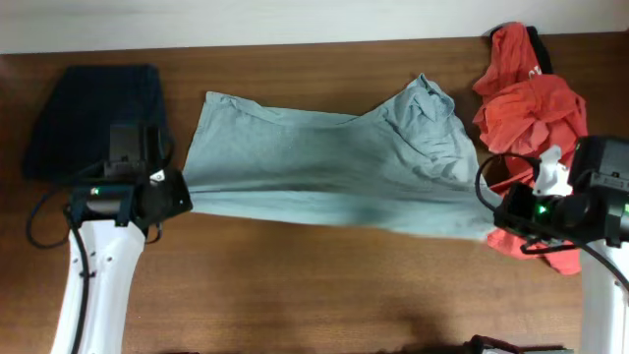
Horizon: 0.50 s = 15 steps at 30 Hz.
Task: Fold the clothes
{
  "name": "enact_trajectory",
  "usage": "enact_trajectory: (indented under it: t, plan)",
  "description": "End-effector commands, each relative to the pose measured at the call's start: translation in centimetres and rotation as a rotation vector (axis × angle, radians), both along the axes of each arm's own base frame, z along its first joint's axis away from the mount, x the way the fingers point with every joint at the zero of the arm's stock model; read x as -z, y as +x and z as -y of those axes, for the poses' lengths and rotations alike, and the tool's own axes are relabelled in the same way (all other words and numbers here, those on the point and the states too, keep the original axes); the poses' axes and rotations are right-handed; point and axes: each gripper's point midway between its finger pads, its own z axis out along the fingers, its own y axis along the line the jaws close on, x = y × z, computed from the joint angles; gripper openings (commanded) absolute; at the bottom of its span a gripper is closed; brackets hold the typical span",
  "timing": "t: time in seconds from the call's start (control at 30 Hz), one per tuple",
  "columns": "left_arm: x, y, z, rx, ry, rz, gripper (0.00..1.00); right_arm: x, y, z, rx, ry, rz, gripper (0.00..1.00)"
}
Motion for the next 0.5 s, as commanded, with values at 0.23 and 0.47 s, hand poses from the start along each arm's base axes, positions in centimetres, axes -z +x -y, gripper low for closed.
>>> enact_trajectory:
  t: [0.23,0.47]
  plan:
    - [0.8,-2.3,0.2,-0.004,-0.016,-0.093,0.01,0.4,-1.5,0.4,0.009,-0.035,-0.073,0.04]
    - [1.1,-2.4,0.8,0.008,-0.050,-0.112,0.01,1.2,-2.0,1.1,-0.002,-0.077,-0.127,0.04]
